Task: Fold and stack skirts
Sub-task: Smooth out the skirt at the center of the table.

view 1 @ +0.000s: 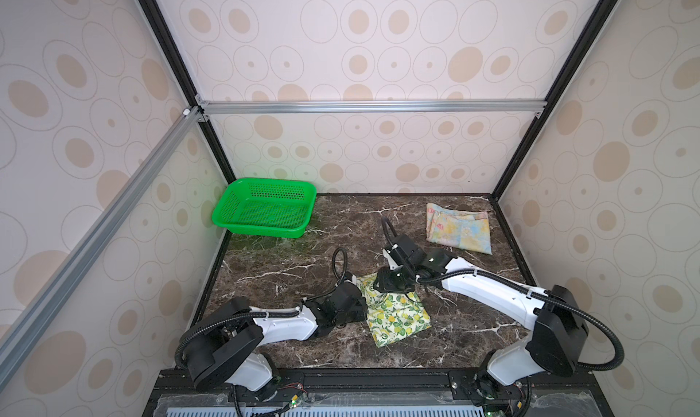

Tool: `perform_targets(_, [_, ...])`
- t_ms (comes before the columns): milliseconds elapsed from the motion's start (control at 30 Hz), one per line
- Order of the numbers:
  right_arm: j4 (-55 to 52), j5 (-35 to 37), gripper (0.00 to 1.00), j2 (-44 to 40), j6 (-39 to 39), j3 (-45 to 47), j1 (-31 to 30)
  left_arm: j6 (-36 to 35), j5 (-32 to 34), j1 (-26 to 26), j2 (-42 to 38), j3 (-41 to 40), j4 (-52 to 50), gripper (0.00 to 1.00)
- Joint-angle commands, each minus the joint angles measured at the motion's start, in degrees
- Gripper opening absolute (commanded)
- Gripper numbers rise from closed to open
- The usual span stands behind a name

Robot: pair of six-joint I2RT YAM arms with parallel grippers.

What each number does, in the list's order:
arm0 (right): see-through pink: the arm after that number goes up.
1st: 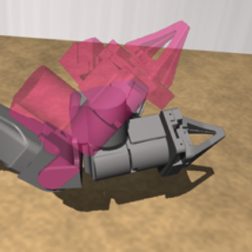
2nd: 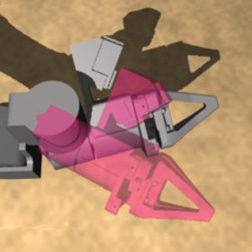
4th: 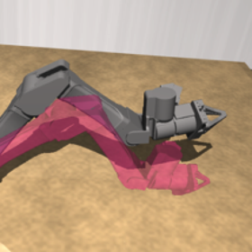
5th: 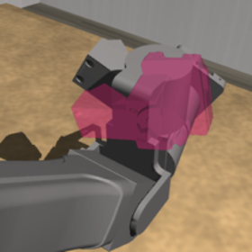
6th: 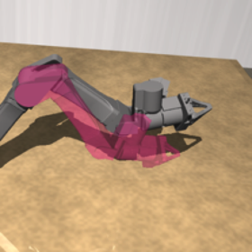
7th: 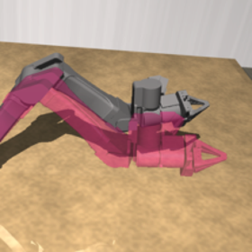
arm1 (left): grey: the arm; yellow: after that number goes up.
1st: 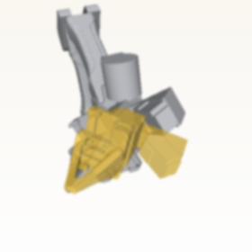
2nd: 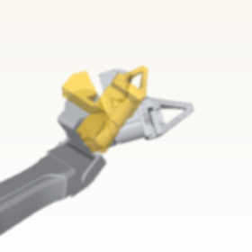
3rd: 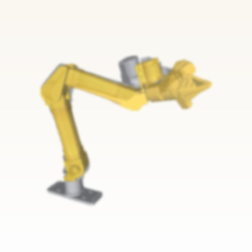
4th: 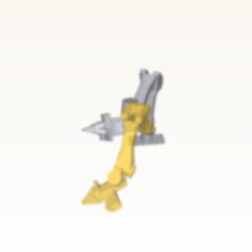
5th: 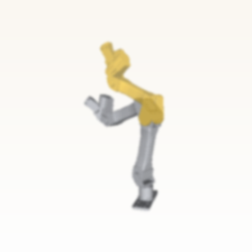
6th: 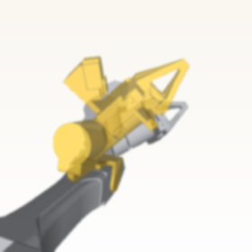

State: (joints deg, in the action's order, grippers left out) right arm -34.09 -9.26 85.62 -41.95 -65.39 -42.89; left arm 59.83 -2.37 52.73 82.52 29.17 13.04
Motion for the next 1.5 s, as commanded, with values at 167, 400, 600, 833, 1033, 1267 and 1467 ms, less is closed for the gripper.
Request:
perform_targets(167, [3.9, -2.0, 0.44, 0.7, 7.9, 6.6, 8.9, -1.8, 3.1, -2.1, 0.2, 4.6, -3.6, 0.0])
perform_targets(400, [6.6, -3.7, 0.26, 4.8, 9.3, 7.3, 9.9, -5.2, 2.2, -4.8, 3.4, 9.4, -4.1, 0.0])
perform_targets(600, [9.7, -7.5, 0.18, 5.3, 7.4, 10.6, 9.9, -6.1, 0.0, -6.0, 7.9, 11.1, -1.9, 0.0])
perform_targets(833, [9.8, -9.0, 0.17, 1.5, 5.4, 13.7, 8.8, -6.5, -2.3, -8.1, 12.0, 12.2, 1.0, 0.0])
perform_targets(1033, [7.5, -9.1, 0.17, -2.8, 5.3, 14.8, 6.2, -8.2, -2.8, -9.6, 13.5, 13.7, 0.6, 0.0])
perform_targets(1267, [6.9, -9.8, 0.17, -5.6, 2.5, 17.4, 3.1, -9.3, -3.3, -10.9, 14.8, 15.2, 0.4, 0.0])
perform_targets(1467, [6.9, -10.3, 0.16, -6.3, -0.2, 19.0, -0.6, -9.6, -3.2, -11.1, 15.1, 15.7, 0.3, 0.0])
